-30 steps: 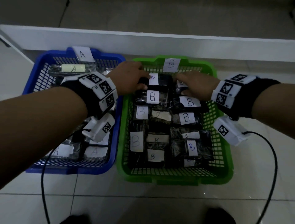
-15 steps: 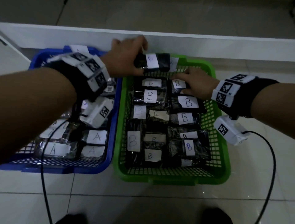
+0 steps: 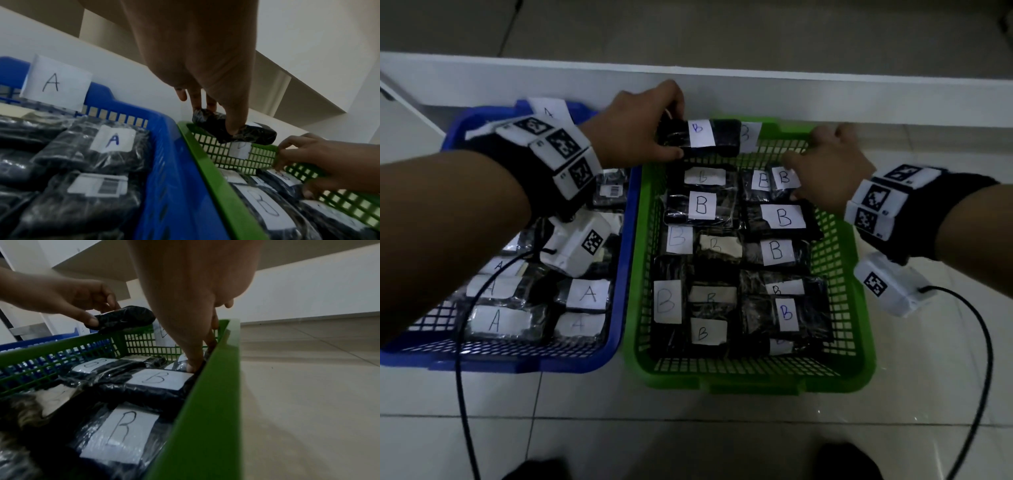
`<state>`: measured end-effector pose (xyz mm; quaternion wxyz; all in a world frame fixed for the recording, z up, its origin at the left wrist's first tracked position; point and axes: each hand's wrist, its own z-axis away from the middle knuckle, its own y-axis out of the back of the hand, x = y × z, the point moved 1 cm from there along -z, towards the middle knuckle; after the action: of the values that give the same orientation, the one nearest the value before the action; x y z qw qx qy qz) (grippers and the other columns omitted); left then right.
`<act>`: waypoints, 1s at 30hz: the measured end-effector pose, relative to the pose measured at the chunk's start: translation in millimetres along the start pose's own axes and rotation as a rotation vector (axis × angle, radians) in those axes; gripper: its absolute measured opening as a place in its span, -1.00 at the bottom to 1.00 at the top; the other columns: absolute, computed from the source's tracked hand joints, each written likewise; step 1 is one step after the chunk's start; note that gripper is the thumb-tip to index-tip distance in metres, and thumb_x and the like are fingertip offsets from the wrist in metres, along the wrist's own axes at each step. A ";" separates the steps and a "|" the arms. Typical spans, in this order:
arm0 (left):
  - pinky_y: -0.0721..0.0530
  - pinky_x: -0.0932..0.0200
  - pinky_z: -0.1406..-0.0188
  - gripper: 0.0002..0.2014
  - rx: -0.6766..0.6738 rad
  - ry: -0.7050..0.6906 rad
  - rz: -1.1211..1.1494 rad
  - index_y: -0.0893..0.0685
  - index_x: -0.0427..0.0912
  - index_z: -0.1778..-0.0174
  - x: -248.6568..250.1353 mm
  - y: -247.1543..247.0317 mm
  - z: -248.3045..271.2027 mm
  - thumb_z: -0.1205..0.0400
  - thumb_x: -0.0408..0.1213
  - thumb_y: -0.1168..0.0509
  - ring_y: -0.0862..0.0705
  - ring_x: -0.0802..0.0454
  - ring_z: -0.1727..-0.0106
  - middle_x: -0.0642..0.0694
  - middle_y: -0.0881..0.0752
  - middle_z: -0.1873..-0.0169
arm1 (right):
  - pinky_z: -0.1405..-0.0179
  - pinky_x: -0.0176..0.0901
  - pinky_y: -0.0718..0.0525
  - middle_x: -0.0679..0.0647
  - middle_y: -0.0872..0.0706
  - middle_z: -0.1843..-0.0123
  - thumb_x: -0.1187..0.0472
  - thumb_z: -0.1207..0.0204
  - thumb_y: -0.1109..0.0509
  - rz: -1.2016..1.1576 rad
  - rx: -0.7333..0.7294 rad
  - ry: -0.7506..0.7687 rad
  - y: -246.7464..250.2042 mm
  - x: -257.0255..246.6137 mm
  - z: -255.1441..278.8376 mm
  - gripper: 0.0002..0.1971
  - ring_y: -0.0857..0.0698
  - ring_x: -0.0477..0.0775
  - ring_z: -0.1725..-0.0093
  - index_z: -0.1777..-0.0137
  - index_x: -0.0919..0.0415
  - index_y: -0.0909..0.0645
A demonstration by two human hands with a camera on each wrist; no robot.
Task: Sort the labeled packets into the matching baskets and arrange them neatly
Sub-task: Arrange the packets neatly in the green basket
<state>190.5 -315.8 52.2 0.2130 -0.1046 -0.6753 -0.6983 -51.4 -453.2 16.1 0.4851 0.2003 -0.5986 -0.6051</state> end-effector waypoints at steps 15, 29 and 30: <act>-0.60 -0.05 -0.11 -0.25 -0.153 -0.056 -0.046 -0.32 -0.25 -0.33 30.7 -47.6 4.6 -0.37 -0.01 -0.54 -0.61 -0.18 -0.13 -0.22 -0.54 -0.22 | -0.14 -0.05 -0.53 0.19 -0.59 -0.29 0.16 -0.37 -0.53 -0.695 0.028 0.083 29.0 -30.8 -8.2 -0.41 -0.58 0.20 -0.22 -0.40 0.17 -0.46; -0.43 -0.08 -0.32 -0.18 -0.142 0.056 -0.237 -0.30 -0.15 -0.47 6.7 -18.1 -14.8 -0.38 0.07 -0.50 -0.61 -0.19 -0.25 -0.20 -0.63 -0.28 | -0.23 0.12 -0.29 0.19 -0.61 -0.08 0.03 -0.13 -0.21 -0.579 0.285 -0.266 24.3 -4.7 6.0 -0.43 -0.53 0.26 -0.13 -0.19 0.19 -0.49; -0.46 -0.06 -0.26 -0.27 -0.121 0.036 -0.264 -0.40 -0.15 -0.38 6.0 -20.5 -14.8 -0.38 0.08 -0.50 -0.62 -0.18 -0.21 -0.18 -0.64 -0.24 | -0.22 0.12 -0.30 0.18 -0.62 -0.04 0.02 -0.13 -0.21 -0.572 0.290 -0.254 22.5 -6.2 8.4 -0.45 -0.54 0.25 -0.10 -0.16 0.20 -0.51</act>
<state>178.3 -331.3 35.3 0.1250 -0.0150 -0.6359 -0.7614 -47.7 -439.4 36.4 0.1836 0.3499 -0.6536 -0.6455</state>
